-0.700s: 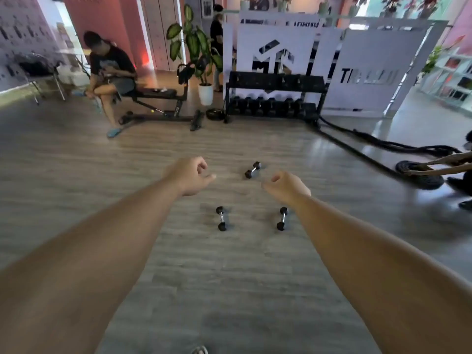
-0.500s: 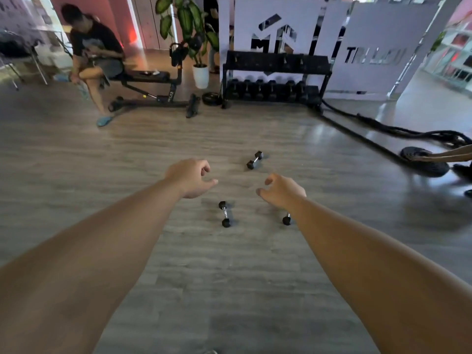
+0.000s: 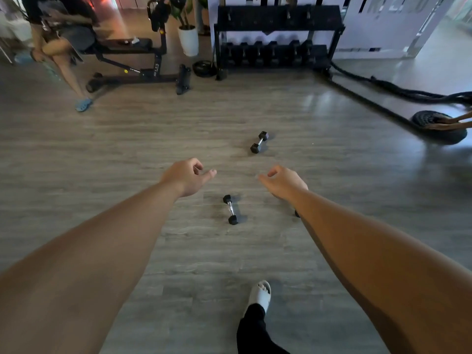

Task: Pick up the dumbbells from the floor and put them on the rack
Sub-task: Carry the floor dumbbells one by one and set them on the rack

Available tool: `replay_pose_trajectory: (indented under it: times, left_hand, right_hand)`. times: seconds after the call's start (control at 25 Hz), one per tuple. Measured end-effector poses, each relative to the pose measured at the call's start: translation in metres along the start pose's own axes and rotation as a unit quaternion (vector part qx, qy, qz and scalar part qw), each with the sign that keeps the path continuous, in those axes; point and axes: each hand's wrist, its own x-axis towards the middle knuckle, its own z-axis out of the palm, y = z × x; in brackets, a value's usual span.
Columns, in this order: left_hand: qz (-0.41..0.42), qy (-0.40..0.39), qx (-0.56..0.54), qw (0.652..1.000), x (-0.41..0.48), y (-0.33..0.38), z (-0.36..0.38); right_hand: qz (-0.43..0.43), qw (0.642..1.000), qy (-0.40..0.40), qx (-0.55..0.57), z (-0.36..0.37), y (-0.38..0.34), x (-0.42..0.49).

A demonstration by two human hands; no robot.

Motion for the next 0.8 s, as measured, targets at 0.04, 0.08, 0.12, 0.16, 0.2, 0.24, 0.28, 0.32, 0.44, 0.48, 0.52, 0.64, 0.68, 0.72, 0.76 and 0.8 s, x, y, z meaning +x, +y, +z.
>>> replay_pose_trajectory:
  times: [0.04, 0.08, 0.12, 0.16, 0.2, 0.24, 0.28, 0.32, 0.44, 0.48, 0.52, 0.64, 0.68, 0.72, 0.76, 0.8]
  left_hand:
    - [-0.006, -0.003, -0.005, 1.0, 0.02, 0.0, 0.006]
    - [-0.012, -0.007, -0.013, 1.0, 0.039, 0.0, 0.012]
    - [-0.022, -0.014, -0.017, 1.0, 0.062, 0.0, 0.02]
    - [-0.028, -0.022, -0.021, 0.999, 0.085, -0.001, 0.026]
    - [-0.036, -0.032, -0.02, 0.999, 0.109, 0.0, 0.033]
    - [-0.045, -0.039, -0.02, 0.998, 0.129, 0.0, 0.038]
    - [-0.051, -0.041, -0.024, 0.998, 0.148, -0.001, 0.041]
    - [-0.056, -0.043, -0.03, 0.997, 0.169, -0.004, 0.045]
    - [-0.069, -0.068, -0.032, 0.995, 0.23, -0.008, 0.055]
    - [-0.071, -0.081, -0.029, 0.994, 0.252, -0.011, 0.06]
    - [-0.072, -0.094, -0.027, 0.993, 0.272, -0.014, 0.066]
    - [-0.065, -0.12, -0.017, 0.991, 0.36, -0.025, 0.097]
    - [-0.056, -0.133, -0.014, 0.989, 0.389, -0.029, 0.111]
    - [-0.049, -0.15, -0.01, 0.987, 0.417, -0.032, 0.126]
    - [-0.041, -0.169, -0.005, 0.985, 0.444, -0.035, 0.141]
    - [-0.036, -0.189, -0.001, 0.981, 0.475, -0.04, 0.158]
  right_hand:
    - [0.002, 1.0, -0.005, 0.01, 0.005, 0.001, 0.022]
    - [0.005, 1.0, -0.012, 0.019, 0.011, 0.003, 0.042]
    - [0.016, 0.999, -0.024, 0.026, 0.017, 0.007, 0.068]
    - [0.026, 0.999, -0.036, 0.029, 0.022, 0.01, 0.092]
    - [0.041, 0.998, -0.05, 0.027, 0.026, 0.013, 0.116]
    - [0.054, 0.997, -0.061, 0.019, 0.03, 0.017, 0.136]
    - [0.064, 0.996, -0.068, 0.011, 0.033, 0.019, 0.156]
    - [0.068, 0.995, -0.073, 0.008, 0.035, 0.019, 0.176]
    - [0.094, 0.992, -0.074, 0.032, 0.04, 0.015, 0.237]
    - [0.106, 0.99, -0.077, 0.046, 0.044, 0.015, 0.256]
    - [0.117, 0.988, -0.079, 0.06, 0.049, 0.016, 0.271]
    - [0.155, 0.982, -0.074, 0.084, 0.078, 0.02, 0.338]
    - [0.172, 0.978, -0.074, 0.092, 0.089, 0.023, 0.359]
    - [0.193, 0.974, -0.073, 0.097, 0.102, 0.028, 0.378]
    - [0.214, 0.968, -0.069, 0.106, 0.114, 0.032, 0.397]
    - [0.238, 0.962, -0.064, 0.117, 0.13, 0.038, 0.42]
